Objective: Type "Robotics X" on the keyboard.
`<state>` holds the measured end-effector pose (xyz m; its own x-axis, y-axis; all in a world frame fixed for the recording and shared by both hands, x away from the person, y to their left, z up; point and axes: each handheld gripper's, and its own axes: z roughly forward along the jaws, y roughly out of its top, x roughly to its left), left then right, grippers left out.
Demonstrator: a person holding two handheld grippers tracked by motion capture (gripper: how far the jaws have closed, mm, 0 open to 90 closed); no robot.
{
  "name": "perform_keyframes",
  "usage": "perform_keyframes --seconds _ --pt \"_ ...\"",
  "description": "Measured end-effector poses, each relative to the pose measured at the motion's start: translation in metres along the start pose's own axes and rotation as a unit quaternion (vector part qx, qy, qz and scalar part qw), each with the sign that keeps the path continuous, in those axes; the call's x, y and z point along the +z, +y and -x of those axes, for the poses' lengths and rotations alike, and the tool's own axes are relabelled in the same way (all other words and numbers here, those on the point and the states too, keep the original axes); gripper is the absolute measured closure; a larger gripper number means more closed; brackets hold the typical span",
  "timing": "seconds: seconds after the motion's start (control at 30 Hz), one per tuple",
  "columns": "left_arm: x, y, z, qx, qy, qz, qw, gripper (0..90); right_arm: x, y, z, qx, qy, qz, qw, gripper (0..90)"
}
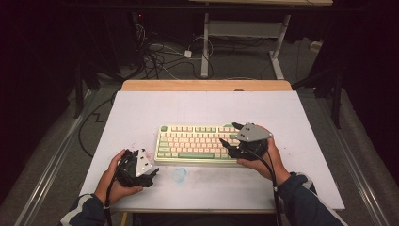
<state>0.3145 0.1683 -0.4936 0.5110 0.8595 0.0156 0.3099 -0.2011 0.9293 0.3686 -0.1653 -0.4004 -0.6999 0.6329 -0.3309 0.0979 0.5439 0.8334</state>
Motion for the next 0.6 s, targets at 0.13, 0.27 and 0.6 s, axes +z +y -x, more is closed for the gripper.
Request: perform_keyframes --seconds 0.13,0.27,0.6 --pt "0.000 0.000 0.000 0.001 0.001 0.000 1.0000 17.1 -0.010 -0.007 0.001 0.000 -0.017 0.001 0.9999 30.3" --pt "0.000 0.000 0.000 0.001 0.003 -0.003 1.0000 17.5 -0.019 -0.015 0.003 0.003 -0.027 0.003 0.9996 28.6" --pt "-0.003 0.004 -0.001 -0.011 0.000 0.013 0.9999 22.0 -0.034 -0.037 0.006 0.008 -0.052 -0.004 0.9986 27.5"
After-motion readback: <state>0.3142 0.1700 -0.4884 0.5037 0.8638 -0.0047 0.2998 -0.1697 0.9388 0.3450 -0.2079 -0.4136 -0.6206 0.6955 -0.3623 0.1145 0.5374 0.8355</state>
